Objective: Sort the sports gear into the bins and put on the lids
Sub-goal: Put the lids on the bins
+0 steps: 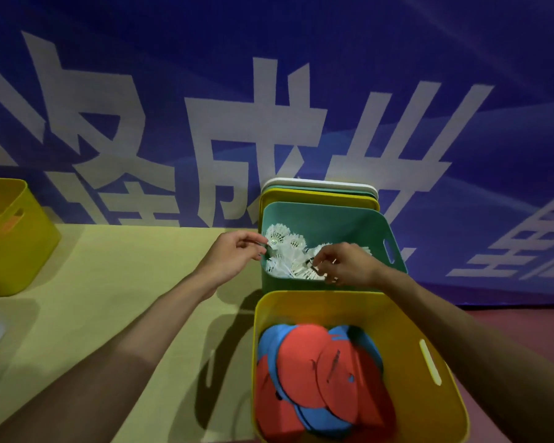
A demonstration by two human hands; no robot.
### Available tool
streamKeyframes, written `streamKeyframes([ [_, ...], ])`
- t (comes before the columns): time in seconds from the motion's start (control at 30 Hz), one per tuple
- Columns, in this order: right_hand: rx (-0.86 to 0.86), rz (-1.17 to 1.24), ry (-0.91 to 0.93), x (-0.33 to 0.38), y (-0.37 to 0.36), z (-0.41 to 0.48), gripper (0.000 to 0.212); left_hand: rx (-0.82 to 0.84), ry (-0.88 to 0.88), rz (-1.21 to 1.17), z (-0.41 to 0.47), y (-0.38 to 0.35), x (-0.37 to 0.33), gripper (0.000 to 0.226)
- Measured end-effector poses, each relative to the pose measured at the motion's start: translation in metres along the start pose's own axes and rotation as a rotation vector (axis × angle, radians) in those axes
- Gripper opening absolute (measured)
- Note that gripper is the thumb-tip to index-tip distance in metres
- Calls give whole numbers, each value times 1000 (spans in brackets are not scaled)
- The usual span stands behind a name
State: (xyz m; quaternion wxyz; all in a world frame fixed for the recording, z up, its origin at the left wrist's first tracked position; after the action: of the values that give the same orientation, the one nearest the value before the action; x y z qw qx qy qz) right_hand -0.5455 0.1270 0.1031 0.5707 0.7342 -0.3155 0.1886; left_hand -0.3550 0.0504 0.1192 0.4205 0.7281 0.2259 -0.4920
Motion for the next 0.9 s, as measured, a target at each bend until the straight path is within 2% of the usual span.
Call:
streamKeyframes([
  [0.27, -108, -192, -18, 0, 52, 61, 25, -35, 36, -3, 47, 20, 9, 15],
  [0.47, -164, -252, -12, -22, 91, 111, 28, -74, 80, 55, 83, 16, 5, 14],
  [0.63, -224, -257, -9, -47, 119, 150, 41, -117, 114, 72, 107, 5, 3, 14],
  [0.8, -325, -359, 96, -58, 135, 177, 34, -104, 125, 93, 134, -8, -2, 16],
  [0.9, -347, -387, 91, -67, 136, 190, 30, -106, 113, 121, 148, -14, -12, 17],
])
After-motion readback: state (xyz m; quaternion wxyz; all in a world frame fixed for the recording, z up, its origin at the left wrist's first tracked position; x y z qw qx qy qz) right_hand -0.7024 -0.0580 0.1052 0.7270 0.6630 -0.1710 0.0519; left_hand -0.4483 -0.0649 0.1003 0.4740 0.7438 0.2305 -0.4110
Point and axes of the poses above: each hand's wrist, its own z-axis towards the middle knuckle, its own y-axis out of the back of the hand, x = y × z, the point moved 9 cm from there along z, towards the middle knuckle, and after that the axes turned 7 degrees about z, right-handed, at the moved point
